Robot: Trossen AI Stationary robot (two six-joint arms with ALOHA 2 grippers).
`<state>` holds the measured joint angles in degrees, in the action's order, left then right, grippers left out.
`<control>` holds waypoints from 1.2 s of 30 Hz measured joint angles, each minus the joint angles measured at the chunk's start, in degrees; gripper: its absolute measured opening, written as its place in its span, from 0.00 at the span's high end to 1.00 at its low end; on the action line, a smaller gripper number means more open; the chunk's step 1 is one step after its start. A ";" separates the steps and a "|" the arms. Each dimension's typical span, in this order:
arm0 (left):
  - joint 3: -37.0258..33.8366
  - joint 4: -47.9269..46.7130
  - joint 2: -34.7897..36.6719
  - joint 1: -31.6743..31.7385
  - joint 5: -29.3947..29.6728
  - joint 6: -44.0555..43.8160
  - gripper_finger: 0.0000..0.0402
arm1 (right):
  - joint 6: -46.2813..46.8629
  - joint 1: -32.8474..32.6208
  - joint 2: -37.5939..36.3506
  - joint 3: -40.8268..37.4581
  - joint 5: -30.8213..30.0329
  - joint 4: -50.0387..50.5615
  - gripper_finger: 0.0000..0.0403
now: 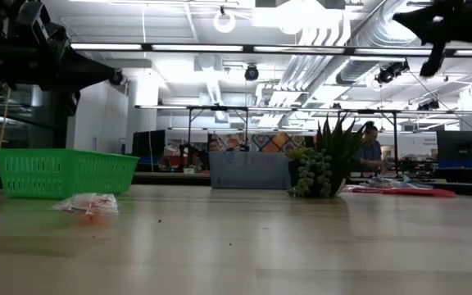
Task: Sort candy
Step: Put the red candy into the black transparent bin
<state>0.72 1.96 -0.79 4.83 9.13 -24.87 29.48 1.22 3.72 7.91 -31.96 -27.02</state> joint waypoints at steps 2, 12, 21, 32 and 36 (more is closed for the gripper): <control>0.01 0.00 0.01 0.01 0.02 -0.01 1.00 | 0.13 1.69 3.92 5.69 -0.11 12.68 0.99; 0.01 0.00 0.01 0.00 0.00 -0.01 1.00 | 9.35 18.15 33.51 33.01 8.33 71.78 0.69; -0.01 0.00 0.00 -0.01 0.01 0.00 1.00 | 3.87 31.94 62.79 40.01 25.42 86.16 0.49; 0.00 0.00 0.01 0.00 0.02 0.01 1.00 | -8.93 38.85 78.57 41.44 28.07 90.09 0.49; 0.00 0.00 0.00 0.00 0.02 0.00 1.00 | -11.50 39.31 81.98 41.44 28.06 88.96 0.49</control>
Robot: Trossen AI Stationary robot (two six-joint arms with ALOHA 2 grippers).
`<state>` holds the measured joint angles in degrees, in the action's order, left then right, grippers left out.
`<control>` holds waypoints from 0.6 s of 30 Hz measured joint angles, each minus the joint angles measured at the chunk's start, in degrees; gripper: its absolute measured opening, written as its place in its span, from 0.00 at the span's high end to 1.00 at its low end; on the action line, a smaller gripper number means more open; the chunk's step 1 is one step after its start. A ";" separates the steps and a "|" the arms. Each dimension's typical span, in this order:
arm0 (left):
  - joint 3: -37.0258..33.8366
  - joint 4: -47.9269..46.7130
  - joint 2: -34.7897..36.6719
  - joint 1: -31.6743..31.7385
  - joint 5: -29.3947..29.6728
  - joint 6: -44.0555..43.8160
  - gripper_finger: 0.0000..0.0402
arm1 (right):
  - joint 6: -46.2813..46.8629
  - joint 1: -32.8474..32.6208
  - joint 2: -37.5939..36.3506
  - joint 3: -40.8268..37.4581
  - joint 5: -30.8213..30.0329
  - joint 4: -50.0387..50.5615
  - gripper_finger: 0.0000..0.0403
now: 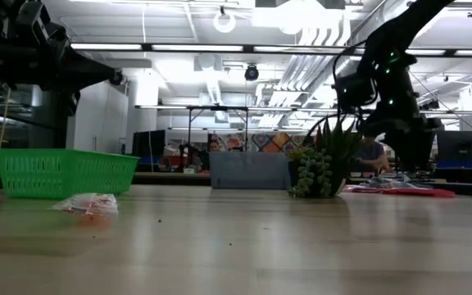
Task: Sort candy
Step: Put the red candy into the black transparent bin
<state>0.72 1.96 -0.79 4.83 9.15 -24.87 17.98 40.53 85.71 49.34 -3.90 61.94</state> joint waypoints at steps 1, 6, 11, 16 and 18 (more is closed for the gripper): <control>-0.01 0.00 0.00 0.00 0.00 -0.01 1.00 | -0.45 0.00 0.81 0.00 -0.04 -0.76 0.49; 0.00 0.00 0.01 0.00 0.00 0.00 1.00 | -1.91 -0.02 5.28 0.00 -1.46 -3.80 0.49; 0.01 0.00 0.01 -0.01 0.00 -0.01 1.00 | -3.41 -0.02 9.88 0.00 -1.49 -4.56 0.49; 0.01 0.00 -0.01 -0.01 -0.02 0.01 1.00 | -6.30 -0.02 12.74 0.24 -1.49 -3.88 0.49; 0.00 0.00 0.00 0.01 0.00 -0.01 1.00 | -7.78 -0.11 12.81 0.24 -1.91 -3.94 0.52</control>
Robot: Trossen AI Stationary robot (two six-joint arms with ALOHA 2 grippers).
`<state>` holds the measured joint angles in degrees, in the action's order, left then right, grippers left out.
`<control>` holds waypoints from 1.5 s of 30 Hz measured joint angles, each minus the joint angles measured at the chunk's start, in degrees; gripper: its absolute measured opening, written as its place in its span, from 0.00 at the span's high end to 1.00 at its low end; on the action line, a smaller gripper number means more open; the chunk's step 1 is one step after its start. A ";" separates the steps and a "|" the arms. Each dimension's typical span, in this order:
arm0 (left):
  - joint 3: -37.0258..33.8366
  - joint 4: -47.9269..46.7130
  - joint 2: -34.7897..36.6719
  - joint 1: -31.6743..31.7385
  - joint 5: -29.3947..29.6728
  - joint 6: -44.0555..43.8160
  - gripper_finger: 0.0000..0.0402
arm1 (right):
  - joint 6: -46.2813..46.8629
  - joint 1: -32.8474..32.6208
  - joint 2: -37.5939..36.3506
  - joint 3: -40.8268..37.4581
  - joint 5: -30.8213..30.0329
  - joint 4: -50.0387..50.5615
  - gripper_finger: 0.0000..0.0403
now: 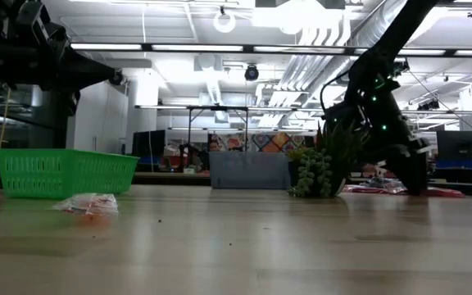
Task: Sort candy
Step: Put the red candy into the black transparent bin
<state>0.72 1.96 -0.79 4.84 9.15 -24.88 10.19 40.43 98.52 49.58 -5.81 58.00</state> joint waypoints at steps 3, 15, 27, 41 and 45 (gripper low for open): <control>0.01 0.00 -0.01 -0.02 0.00 0.00 1.00 | -2.15 -0.12 -1.43 -0.33 -1.52 0.65 0.65; 0.00 0.00 0.00 -0.01 0.00 0.01 1.00 | -1.10 -0.86 -26.31 5.25 -0.88 13.98 0.99; 0.00 0.00 0.01 -0.02 0.00 0.01 1.00 | 14.44 -6.65 -36.25 -2.14 19.23 -23.18 1.00; -0.01 0.00 0.01 -0.02 0.00 0.02 1.00 | 11.64 -9.20 -5.61 13.41 7.65 -62.93 1.00; 0.01 0.00 0.01 -0.02 0.00 0.02 1.00 | 7.08 -9.16 1.49 22.61 4.84 -51.80 1.00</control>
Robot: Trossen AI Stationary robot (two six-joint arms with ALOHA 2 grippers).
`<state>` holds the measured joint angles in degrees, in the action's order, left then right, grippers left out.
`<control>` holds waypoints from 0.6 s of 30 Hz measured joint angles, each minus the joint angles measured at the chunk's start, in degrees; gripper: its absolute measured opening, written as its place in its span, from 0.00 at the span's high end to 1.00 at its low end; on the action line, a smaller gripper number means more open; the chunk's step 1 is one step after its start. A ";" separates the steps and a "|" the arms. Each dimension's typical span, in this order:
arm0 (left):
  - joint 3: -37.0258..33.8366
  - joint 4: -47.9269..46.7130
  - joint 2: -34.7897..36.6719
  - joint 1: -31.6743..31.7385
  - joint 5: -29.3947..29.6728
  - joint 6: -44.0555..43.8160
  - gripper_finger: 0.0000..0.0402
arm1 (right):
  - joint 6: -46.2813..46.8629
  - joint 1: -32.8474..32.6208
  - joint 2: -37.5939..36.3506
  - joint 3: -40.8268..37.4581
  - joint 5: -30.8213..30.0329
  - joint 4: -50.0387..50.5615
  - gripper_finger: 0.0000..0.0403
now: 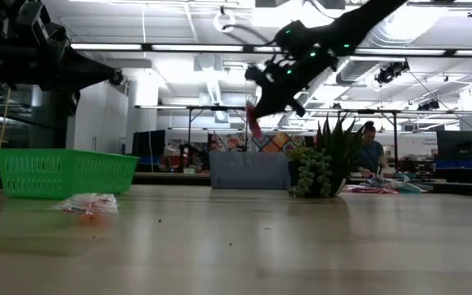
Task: Sort candy
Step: Put the red candy into the black transparent bin, then put the transparent candy into the blue bin
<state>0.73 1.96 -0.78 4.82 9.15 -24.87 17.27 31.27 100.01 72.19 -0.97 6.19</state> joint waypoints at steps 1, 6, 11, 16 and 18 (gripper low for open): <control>-0.01 0.00 -0.01 0.00 0.00 0.00 1.00 | -0.76 -0.07 1.26 1.90 0.00 2.42 1.00; 0.00 0.00 -0.02 0.00 0.00 0.00 1.00 | -2.78 -0.24 5.30 7.76 -2.75 13.43 0.96; -0.01 0.00 0.00 0.00 0.00 -0.01 1.00 | -1.64 0.66 5.75 10.85 -4.57 20.30 0.79; 0.00 0.00 0.00 0.00 0.00 0.00 1.00 | -1.20 1.01 5.17 13.89 -4.37 25.05 0.58; 0.00 0.00 0.00 0.00 0.00 0.00 1.00 | -3.19 0.98 4.60 15.41 -4.19 27.68 0.52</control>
<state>0.73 1.96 -0.78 4.82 9.15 -24.86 14.08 32.25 104.61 87.60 -5.16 33.87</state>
